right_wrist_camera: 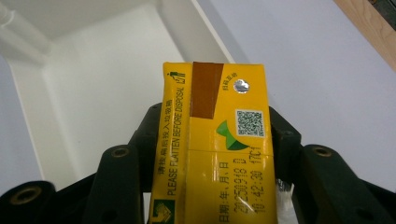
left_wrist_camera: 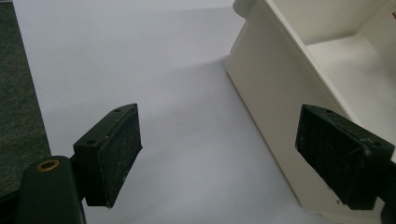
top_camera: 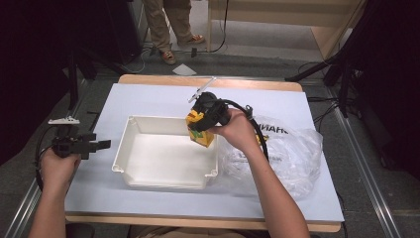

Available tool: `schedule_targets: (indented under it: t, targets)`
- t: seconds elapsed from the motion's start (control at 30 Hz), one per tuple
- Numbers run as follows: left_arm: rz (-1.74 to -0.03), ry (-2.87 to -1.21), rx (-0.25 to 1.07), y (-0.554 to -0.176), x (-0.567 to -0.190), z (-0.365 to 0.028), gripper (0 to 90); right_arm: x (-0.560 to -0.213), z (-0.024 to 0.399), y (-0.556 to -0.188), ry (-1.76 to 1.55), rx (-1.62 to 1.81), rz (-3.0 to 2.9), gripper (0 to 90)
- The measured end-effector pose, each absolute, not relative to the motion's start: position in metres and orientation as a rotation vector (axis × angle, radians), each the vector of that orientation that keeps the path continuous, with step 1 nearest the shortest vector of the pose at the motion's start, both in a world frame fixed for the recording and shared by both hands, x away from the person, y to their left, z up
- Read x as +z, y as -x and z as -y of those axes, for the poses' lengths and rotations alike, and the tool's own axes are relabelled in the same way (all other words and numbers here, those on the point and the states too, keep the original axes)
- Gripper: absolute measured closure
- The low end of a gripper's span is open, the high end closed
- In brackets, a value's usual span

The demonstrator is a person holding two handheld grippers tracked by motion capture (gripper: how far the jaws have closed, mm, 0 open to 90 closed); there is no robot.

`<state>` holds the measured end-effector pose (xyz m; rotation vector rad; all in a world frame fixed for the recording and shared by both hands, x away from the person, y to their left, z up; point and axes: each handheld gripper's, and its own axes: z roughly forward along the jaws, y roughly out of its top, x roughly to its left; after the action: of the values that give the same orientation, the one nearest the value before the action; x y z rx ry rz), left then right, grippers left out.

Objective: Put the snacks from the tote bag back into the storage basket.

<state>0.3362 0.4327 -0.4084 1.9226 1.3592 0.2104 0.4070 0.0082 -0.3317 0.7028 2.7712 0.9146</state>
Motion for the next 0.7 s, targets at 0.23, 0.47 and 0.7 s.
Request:
schedule_targets:
  t: [0.23,0.47,0.7]
  targets:
    - [-1.358,-1.922,0.21,-0.336,-0.409,-0.433,15.1,-0.341,-0.016,-0.413,-0.711,0.914,-2.79,52.6]
    - [-1.359,-1.923,0.21,-0.336,-0.409,-0.434,15.1,-0.354,-0.024,-0.418,-0.719,0.896,-2.804,52.6]
    - [-1.36,-1.923,0.206,-0.336,-0.409,-0.434,15.2,-0.364,-0.026,-0.422,-0.741,0.863,-2.813,52.5]
